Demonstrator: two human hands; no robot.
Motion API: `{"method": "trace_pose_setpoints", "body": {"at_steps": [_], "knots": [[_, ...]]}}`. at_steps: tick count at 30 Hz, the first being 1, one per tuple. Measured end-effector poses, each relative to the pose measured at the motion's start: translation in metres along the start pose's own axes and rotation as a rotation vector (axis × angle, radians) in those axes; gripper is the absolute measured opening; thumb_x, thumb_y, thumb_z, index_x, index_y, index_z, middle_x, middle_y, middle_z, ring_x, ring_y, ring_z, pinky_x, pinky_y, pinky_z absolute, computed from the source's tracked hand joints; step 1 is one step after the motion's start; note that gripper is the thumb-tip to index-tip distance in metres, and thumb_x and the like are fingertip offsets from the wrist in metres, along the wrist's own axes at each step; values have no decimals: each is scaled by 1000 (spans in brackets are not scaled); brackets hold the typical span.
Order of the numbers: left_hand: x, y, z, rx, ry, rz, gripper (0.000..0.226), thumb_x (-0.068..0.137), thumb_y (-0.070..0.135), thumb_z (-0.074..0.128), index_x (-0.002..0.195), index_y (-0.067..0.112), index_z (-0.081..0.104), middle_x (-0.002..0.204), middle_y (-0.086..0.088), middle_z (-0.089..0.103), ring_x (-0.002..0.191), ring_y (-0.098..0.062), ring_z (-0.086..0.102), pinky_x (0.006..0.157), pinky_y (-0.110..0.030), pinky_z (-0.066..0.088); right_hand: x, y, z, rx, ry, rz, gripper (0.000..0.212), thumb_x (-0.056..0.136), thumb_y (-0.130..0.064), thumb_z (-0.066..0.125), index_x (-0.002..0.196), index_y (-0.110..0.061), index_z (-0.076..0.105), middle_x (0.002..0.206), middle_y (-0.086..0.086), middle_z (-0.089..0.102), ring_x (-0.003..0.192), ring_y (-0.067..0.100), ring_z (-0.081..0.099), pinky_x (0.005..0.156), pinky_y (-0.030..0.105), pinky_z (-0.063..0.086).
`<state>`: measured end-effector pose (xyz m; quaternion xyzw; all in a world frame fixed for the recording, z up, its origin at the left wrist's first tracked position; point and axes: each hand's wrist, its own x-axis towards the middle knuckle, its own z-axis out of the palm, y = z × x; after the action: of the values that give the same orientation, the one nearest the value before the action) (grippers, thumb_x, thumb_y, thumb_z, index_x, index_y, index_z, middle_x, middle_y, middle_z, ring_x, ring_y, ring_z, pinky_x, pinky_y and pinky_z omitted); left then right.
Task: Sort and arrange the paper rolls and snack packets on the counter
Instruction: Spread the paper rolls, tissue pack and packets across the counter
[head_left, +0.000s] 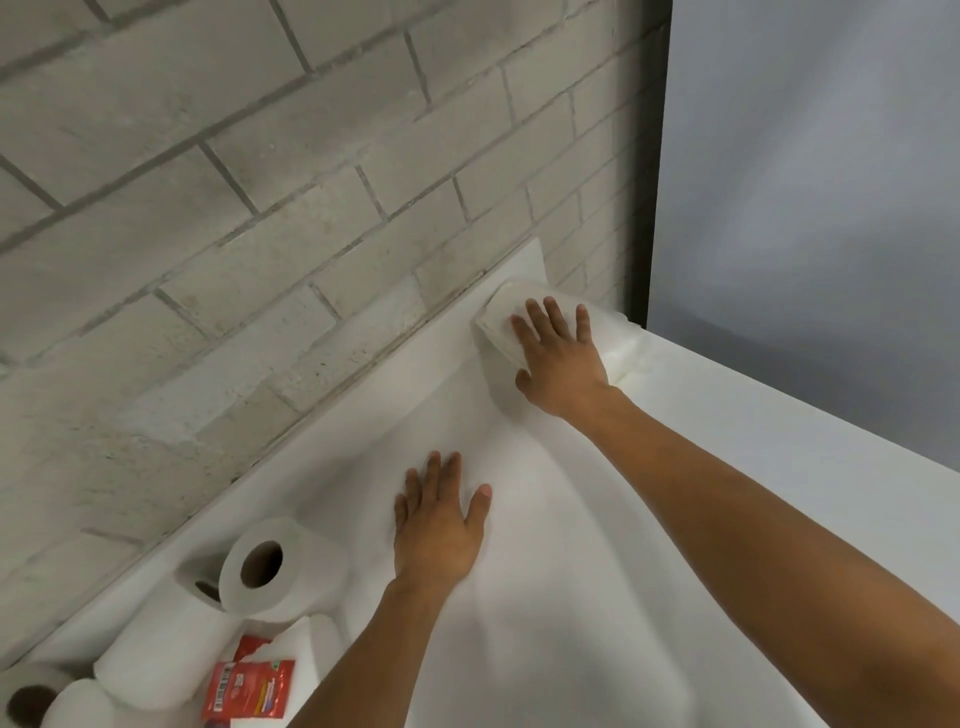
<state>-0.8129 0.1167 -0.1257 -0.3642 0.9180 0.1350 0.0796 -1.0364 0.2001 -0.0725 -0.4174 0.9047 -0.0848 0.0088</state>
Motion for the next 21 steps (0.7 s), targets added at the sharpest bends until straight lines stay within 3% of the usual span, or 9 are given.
{"method": "trace_pose_setpoints", "body": {"at_steps": [4, 11, 19, 21], "knots": [[-7, -1, -18, -69, 57, 52, 68, 99, 61, 29, 158, 34, 9, 167, 7, 0, 153, -22, -4, 124, -41, 7, -23, -20, -7, 134, 13, -51, 72, 99, -38, 46, 158, -16, 12, 166, 9, 4, 153, 30, -2, 122, 52, -2], [-56, -16, -63, -205, 249, 147, 62, 98, 48, 47, 154, 34, 24, 164, 8, 18, 152, -17, 10, 116, -42, 29, -77, -69, -29, 320, 66, -111, 69, 95, -39, 52, 154, -16, 26, 159, 12, 28, 147, 31, 26, 118, 49, 25], [-147, -69, -116, -311, 473, 123, 57, 97, 46, 52, 149, 40, 31, 160, 15, 23, 146, -13, 27, 111, -46, 41, -147, -142, -71, 438, 85, -237, 64, 97, -35, 54, 154, -16, 30, 156, 10, 35, 141, 27, 37, 115, 43, 34], [-171, -85, -124, -332, 533, 115, 56, 97, 46, 52, 148, 42, 32, 159, 18, 24, 141, -6, 32, 107, -41, 43, -165, -166, -81, 460, 76, -284, 63, 97, -36, 53, 153, -18, 30, 155, 8, 36, 139, 26, 39, 112, 40, 36]]}}
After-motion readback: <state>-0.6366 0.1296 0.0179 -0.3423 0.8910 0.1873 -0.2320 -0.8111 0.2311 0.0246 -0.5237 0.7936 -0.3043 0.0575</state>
